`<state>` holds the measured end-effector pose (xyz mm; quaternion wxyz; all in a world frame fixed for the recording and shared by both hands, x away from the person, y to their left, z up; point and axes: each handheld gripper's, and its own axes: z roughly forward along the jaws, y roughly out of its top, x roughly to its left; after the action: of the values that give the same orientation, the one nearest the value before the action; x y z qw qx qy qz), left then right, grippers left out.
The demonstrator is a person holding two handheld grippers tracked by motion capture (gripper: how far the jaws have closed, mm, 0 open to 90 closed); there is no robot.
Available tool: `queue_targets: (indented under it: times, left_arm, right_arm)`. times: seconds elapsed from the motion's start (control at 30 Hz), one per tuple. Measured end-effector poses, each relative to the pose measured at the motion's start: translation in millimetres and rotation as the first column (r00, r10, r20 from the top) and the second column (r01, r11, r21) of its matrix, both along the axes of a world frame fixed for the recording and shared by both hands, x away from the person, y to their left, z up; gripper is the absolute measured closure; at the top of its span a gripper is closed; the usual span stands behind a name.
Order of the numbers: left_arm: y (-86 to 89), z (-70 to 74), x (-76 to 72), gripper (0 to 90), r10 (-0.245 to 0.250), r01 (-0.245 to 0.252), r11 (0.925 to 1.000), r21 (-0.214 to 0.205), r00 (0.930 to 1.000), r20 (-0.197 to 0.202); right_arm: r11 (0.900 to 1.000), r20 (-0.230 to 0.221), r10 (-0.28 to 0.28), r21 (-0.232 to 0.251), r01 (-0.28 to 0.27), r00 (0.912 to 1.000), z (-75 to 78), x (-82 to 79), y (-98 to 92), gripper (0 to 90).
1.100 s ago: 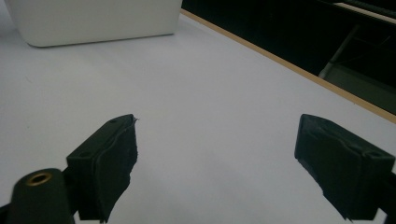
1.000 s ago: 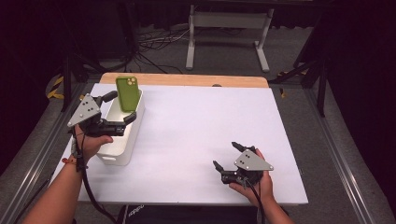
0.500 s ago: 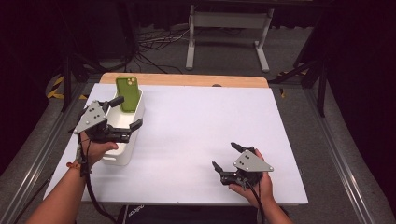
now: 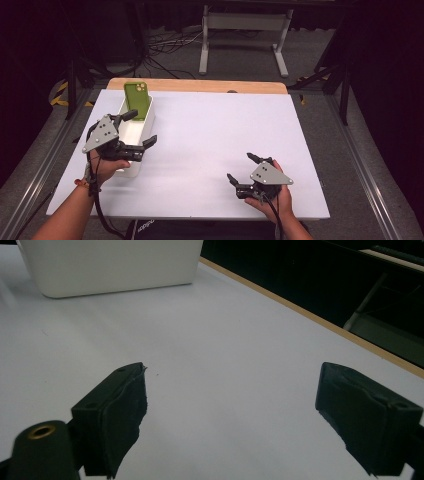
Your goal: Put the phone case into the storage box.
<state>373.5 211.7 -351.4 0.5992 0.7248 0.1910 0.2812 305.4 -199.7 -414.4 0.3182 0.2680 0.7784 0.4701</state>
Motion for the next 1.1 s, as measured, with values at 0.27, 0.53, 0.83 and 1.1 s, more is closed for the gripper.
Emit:
queue_targets:
  times: [0.27,0.53,0.83,1.1]
  left_arm:
    - [-7.2,-4.0,-5.6,5.4,-0.029,0.029,0.9996,0.004,0.9996,0.005]
    - [-15.8,-11.4,-9.5,4.3,-0.066,0.067,0.9977,0.013,0.9978,-0.009]
    - [-24.7,-20.6,-13.2,3.6,-0.093,0.094,0.9944,0.048,0.9953,-0.027]
    - [-32.6,-30.6,-19.4,3.8,-0.101,0.104,0.9896,0.099,0.9942,-0.038]
  right_arm:
    - [1.0000,0.002,0.001,-0.002,-0.001,1.0000,0.7,-0.6,0.2,13.8]
    - [1.0000,0.003,0.005,-0.007,-0.005,1.0000,1.1,-1.2,0.6,13.8]
    - [0.9999,0.007,0.004,-0.011,-0.004,1.0000,2.2,-2.1,-0.4,13.8]
    - [0.9999,0.014,-0.001,-0.013,0.001,0.9999,2.3,-4.0,-1.6,13.8]
